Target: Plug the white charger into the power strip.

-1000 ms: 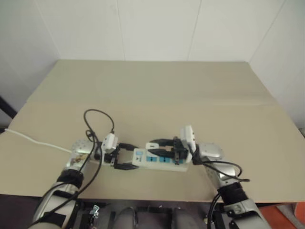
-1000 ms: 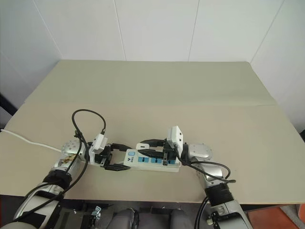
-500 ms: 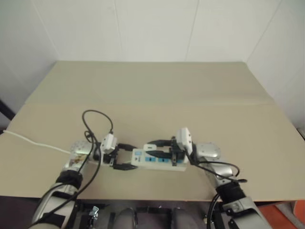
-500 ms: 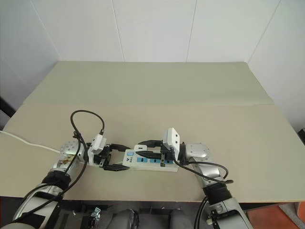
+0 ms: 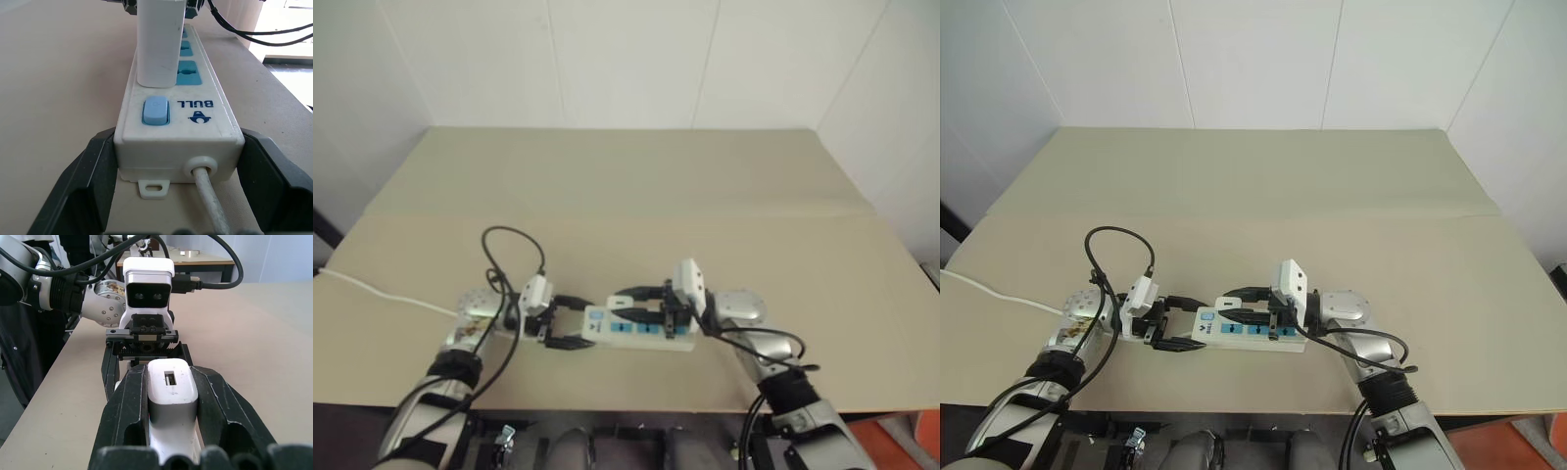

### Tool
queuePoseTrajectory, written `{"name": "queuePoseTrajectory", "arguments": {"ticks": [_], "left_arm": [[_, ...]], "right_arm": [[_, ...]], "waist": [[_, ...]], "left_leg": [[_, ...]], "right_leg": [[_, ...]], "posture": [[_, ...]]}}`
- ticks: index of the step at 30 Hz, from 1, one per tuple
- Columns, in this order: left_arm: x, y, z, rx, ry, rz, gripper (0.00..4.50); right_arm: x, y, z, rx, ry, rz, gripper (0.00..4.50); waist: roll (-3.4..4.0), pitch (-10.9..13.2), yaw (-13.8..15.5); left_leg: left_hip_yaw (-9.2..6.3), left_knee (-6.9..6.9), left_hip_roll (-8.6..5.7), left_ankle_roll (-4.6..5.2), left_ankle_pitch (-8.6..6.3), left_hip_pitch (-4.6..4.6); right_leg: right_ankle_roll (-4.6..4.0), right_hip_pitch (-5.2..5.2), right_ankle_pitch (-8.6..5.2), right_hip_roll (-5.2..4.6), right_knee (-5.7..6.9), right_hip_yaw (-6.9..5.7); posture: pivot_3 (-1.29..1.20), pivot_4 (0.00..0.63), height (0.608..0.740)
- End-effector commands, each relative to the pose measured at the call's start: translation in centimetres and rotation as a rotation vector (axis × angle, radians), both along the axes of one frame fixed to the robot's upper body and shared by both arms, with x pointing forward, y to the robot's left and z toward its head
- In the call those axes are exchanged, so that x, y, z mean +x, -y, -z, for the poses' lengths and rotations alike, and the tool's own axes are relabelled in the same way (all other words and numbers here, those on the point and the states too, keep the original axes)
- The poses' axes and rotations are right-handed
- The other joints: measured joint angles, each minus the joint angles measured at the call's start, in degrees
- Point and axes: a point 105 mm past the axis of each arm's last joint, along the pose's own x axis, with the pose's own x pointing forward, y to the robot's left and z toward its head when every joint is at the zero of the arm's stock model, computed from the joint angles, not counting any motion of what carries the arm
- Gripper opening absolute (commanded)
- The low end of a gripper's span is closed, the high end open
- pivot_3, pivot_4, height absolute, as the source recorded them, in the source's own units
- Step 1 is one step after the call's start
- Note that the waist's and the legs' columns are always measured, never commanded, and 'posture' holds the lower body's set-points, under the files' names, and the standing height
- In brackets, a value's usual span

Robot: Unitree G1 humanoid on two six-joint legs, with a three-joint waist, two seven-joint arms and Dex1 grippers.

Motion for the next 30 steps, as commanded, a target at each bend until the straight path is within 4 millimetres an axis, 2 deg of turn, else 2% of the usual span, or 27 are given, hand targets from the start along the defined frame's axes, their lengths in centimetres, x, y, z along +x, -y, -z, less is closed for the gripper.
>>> {"name": "queuePoseTrajectory", "arguments": {"ticks": [1, 6, 16, 23, 25, 27, 30], "left_arm": [[0.1, -0.2, -0.3, -0.007, 0.014, -0.006, 3.25], [0.1, -0.2, -0.3, -0.006, 0.014, -0.007, 3.25], [0.2, -0.2, -0.3, -0.005, 0.017, -0.01, 3.25], [0.4, -0.2, -0.4, -0.018, -0.015, -0.024, 3.25], [0.2, -0.1, -0.6, -0.015, -0.009, -0.009, 3.97], [0.2, 0.0, -1.1, -0.047, 0.002, -0.008, 4.49], [0.2, -0.2, -2.9, -0.104, 0.033, -0.007, 4.49]], "right_arm": [[-0.6, 0.5, 3.9, -0.136, -0.14, 0.005, 1.11], [-0.3, 0.4, 3.7, -0.107, -0.131, 0.029, 1.11], [-0.2, 0.5, 2.4, -0.05, -0.065, 0.019, 4.33], [-0.2, 0.7, 2.0, -0.043, -0.038, 0.017, 4.42], [-0.1, 0.7, 1.9, -0.044, -0.036, 0.017, 4.5], [-0.1, 0.7, 1.8, -0.041, -0.036, 0.014, 4.5], [-0.2, 0.8, 1.3, -0.032, -0.023, 0.009, 4.5]], "waist": [[-0.01, -0.01, 0.0], [-0.07, -0.07, 0.0], [-0.18, -0.12, 0.0], [-0.18, -0.12, 0.0], [-0.18, -0.12, 0.0], [-0.19, -0.12, 0.0], [-0.19, -0.11, 0.0]], "left_leg": [[0.0, 0.0, 0.0, 0.0, 0.0, 0.0], [0.0, -0.03, 0.0, 0.0, 0.0, 0.04], [0.01, -0.07, 0.02, 0.0, 0.0, 0.05], [0.01, -0.08, 0.02, 0.0, 0.0, 0.05], [0.01, -0.08, 0.02, 0.0, 0.0, 0.05], [0.01, -0.08, 0.02, 0.0, 0.0, 0.03], [0.01, -0.1, 0.03, 0.0, 0.0, 0.01]], "right_leg": [[0.0, 0.0, 0.0, 0.0, 0.0, 0.0], [0.0, 0.02, 0.0, 0.0, 0.0, 0.01], [0.0, 0.02, 0.0, 0.03, -0.02, 0.02], [0.0, 0.01, 0.0, 0.02, -0.02, 0.02], [0.0, 0.01, 0.0, 0.02, -0.02, 0.02], [0.0, -0.01, 0.0, 0.03, -0.01, 0.02], [0.0, -0.02, 0.0, 0.03, -0.03, 0.02]], "posture": [[0.0, 0.15, 0.74], [0.0, 0.15, 0.74], [0.0, 0.15, 0.74], [0.0, 0.15, 0.74], [0.0, 0.15, 0.74], [0.0, 0.15, 0.74], [0.0, 0.15, 0.74]]}}
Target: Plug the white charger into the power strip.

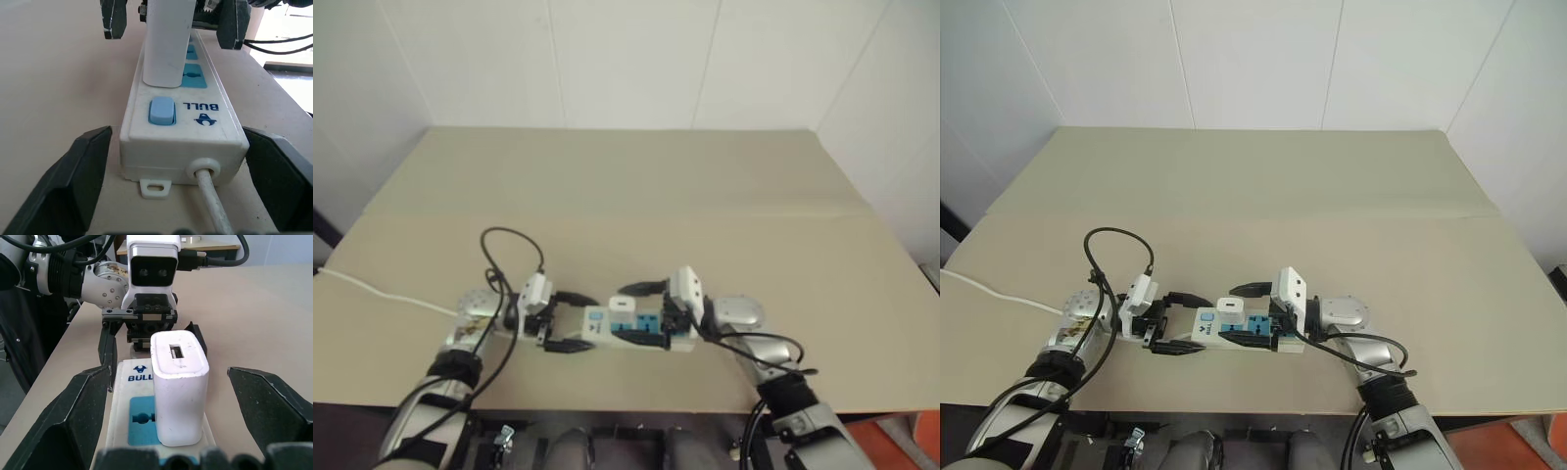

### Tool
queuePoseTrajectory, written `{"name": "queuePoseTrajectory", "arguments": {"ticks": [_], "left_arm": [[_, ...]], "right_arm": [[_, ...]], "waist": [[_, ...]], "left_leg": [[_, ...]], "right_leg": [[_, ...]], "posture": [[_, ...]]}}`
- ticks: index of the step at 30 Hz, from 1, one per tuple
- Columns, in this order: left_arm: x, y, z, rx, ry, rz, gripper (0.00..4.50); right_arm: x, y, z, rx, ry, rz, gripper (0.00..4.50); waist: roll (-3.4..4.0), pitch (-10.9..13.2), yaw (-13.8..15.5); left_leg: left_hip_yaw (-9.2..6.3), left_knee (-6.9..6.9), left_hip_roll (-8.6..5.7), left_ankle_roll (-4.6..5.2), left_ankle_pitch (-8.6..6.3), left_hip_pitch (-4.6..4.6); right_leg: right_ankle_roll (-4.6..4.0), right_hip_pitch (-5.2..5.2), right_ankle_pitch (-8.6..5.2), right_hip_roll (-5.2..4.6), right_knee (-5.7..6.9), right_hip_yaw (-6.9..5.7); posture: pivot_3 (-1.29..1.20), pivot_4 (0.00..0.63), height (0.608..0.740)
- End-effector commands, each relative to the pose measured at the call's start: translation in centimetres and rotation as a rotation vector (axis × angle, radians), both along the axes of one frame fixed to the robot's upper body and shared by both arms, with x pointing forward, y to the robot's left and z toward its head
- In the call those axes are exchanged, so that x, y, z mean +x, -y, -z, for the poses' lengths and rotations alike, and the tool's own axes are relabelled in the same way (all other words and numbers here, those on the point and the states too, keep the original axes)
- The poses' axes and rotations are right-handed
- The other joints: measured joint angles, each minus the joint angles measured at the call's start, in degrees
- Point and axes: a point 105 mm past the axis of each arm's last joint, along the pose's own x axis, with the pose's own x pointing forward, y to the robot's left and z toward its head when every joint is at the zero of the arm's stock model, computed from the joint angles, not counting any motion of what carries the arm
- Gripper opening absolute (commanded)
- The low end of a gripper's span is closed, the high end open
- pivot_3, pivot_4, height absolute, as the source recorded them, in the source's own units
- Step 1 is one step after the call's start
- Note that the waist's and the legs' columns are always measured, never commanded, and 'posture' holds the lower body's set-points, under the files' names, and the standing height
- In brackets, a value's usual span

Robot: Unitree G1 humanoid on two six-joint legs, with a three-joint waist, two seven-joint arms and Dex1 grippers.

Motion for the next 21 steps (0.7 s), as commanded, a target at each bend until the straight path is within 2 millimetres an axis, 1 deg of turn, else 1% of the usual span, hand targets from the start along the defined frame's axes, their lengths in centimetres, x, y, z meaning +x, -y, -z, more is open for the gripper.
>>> {"name": "queuePoseTrajectory", "arguments": {"ticks": [1, 3, 6, 8, 12, 14, 16, 19, 21], "left_arm": [[-0.1, -0.4, -3.2, -0.082, 0.07, 0.01, 4.49], [-0.6, -1.0, -4.5, -0.105, 0.071, 0.019, 4.49], [-2.1, -3.1, -7.0, -0.085, 0.065, 0.023, 4.49], [-2.7, -4.1, -7.7, -0.048, 0.065, 0.018, 4.49], [-3.3, -8.4, -7.7, 0.099, 0.097, -0.093, 4.49], [-3.4, -10.6, -7.8, 0.154, 0.101, -0.163, 4.49], [-3.7, -12.6, -8.0, 0.207, 0.109, -0.219, 4.49], [-3.8, -14.4, -8.7, 0.243, 0.12, -0.277, 4.49], [-3.8, -14.8, -9.0, 0.251, 0.131, -0.292, 4.49]], "right_arm": [[0.0, 0.6, 0.0, -0.002, -0.004, 0.01, 4.5], [0.0, 1.0, -0.8, 0.017, 0.008, 0.014, 4.5], [-0.3, 3.0, -3.2, 0.027, 0.065, 0.02, 4.5], [-0.7, 4.1, -4.3, 0.017, 0.099, 0.023, 4.5], [-0.9, 9.3, -7.3, -0.056, 0.179, 0.094, 4.5], [-1.2, 12.0, -8.3, -0.142, 0.212, 0.125, 4.5], [-1.8, 14.5, -9.0, -0.25, 0.231, 0.138, 4.5], [-2.7, 17.0, -9.3, -0.391, 0.244, 0.138, 4.5], [-3.2, 17.9, -9.4, -0.428, 0.24, 0.137, 4.5]], "waist": [[-0.01, 0.01, -0.01], [-0.01, 0.02, -0.15], [0.02, 0.13, -0.29], [0.06, 0.23, -0.29], [0.16, 0.34, -0.07], [0.19, 0.41, 0.1], [0.19, 0.55, 0.22], [0.21, 0.63, 0.25], [0.23, 0.64, 0.17]], "left_leg": [[-0.01, 0.0, 0.0, 0.0, 0.0, -0.02], [-0.03, -0.01, 0.02, 0.0, 0.0, -0.08], [-0.1, -0.06, 0.05, 0.0, 0.0, -0.11], [-0.2, -0.09, 0.05, 0.0, 0.0, -0.21], [-0.17, -0.11, 0.04, 0.0, 0.0, -0.18], [-0.09, -0.13, 0.05, 0.0, 0.0, -0.17], [0.01, -0.14, 0.05, 0.0, 0.0, -0.19], [0.05, -0.16, 0.06, 0.0, 0.0, -0.23], [0.07, -0.16, 0.07, 0.0, 0.0, -0.23]], "right_leg": [[0.0, -0.03, 0.0, 0.0, 0.0, 0.0], [0.0, -0.07, 0.0, 0.0, 0.0, 0.0], [0.0, -0.14, 0.0, 0.0, -0.02, 0.02], [0.0, -0.23, 0.0, -0.02, -0.06, 0.04], [-0.01, -0.2, 0.0, -0.05, -0.11, 0.03], [-0.03, -0.2, -0.01, -0.05, -0.13, 0.01], [-0.05, -0.21, -0.03, -0.05, -0.14, -0.03], [-0.08, -0.24, -0.05, -0.05, -0.16, -0.05], [-0.08, -0.23, -0.05, -0.05, -0.16, -0.05]], "posture": [[0.0, 0.15, 0.74], [0.0, 0.15, 0.74], [0.0, 0.15, 0.74], [0.0, 0.15, 0.74], [0.0, 0.15, 0.74], [0.0, 0.15, 0.74], [0.0, 0.15, 0.74], [0.0, 0.15, 0.74], [0.0, 0.15, 0.74]]}}
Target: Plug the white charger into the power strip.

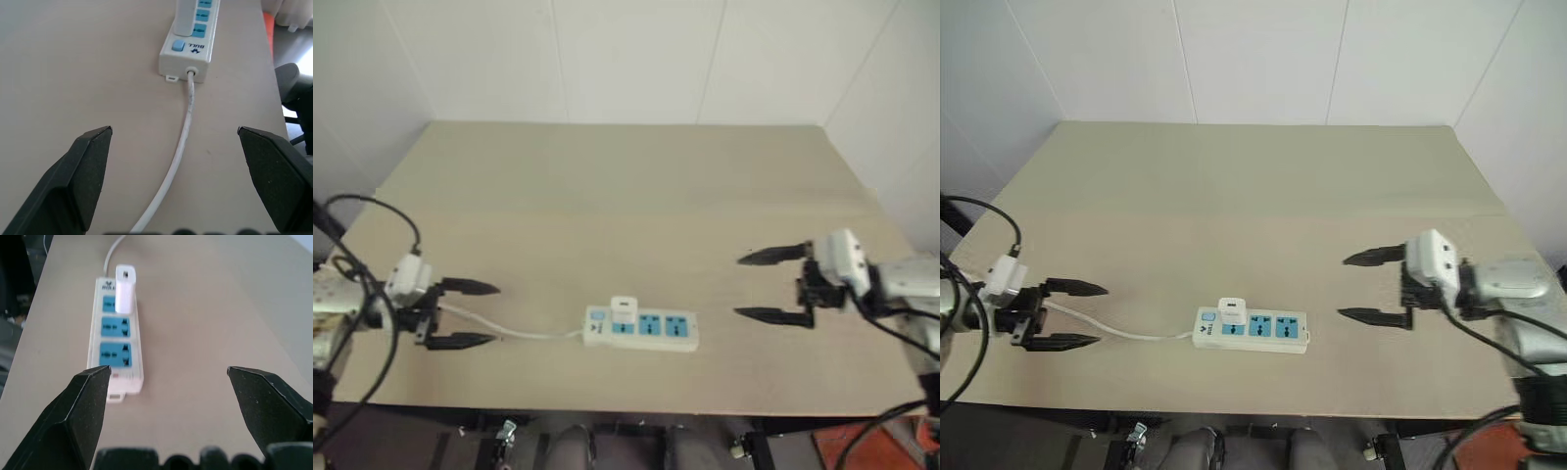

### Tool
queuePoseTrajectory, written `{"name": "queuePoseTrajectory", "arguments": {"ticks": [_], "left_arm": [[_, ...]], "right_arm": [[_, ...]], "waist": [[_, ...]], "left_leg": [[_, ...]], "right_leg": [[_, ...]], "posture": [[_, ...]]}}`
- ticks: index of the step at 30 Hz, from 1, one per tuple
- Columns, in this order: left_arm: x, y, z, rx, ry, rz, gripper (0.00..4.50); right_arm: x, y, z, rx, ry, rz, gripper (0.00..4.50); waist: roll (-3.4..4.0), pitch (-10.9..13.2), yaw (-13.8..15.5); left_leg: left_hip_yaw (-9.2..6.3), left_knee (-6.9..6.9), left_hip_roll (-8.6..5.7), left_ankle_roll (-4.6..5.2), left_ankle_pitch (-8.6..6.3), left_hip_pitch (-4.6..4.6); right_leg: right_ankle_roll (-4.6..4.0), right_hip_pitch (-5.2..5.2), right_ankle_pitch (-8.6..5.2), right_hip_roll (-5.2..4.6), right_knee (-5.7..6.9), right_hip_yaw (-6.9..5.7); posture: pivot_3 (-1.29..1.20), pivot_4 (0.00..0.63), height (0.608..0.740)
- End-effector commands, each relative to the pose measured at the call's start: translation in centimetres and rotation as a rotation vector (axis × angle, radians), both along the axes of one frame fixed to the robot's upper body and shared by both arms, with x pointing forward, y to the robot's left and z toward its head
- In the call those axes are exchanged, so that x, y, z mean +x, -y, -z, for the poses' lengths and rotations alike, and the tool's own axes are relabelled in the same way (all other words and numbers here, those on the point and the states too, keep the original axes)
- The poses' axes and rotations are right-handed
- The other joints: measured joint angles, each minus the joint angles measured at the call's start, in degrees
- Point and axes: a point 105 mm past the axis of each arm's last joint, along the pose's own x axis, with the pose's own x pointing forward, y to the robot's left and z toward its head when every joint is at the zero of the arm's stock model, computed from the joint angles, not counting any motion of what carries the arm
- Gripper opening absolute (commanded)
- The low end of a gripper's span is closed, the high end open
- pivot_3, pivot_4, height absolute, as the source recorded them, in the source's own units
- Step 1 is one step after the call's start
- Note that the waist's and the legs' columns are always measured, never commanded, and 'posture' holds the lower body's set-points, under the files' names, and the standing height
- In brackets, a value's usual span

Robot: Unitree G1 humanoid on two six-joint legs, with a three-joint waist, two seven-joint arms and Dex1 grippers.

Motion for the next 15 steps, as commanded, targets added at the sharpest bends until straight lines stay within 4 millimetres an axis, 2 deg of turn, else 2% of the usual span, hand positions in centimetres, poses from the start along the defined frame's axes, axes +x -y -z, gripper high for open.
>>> {"name": "queuePoseTrajectory", "arguments": {"ticks": [1, 15], "left_arm": [[0.1, -0.8, -1.5, 0.007, 0.066, -0.017, 4.49], [0.3, 0.6, -1.6, -0.024, 0.066, 0.028, 4.49]], "right_arm": [[-0.9, 1.1, -0.9, -0.044, 0.026, -0.014, 4.5], [-1.1, 1.9, 0.0, -0.069, 0.036, 0.026, 4.5]], "waist": [[0.01, 0.01, -0.05], [0.01, 0.03, -0.15]], "left_leg": [[0.04, 0.0, 0.0, 0.0, 0.0, 0.01], [0.07, 0.01, 0.0, 0.0, 0.0, -0.03]], "right_leg": [[0.0, 0.0, 0.0, 0.0, 0.02, 0.03], [0.0, -0.03, 0.0, 0.01, 0.03, 0.05]], "posture": [[0.0, 0.15, 0.74], [0.0, 0.15, 0.74]]}}
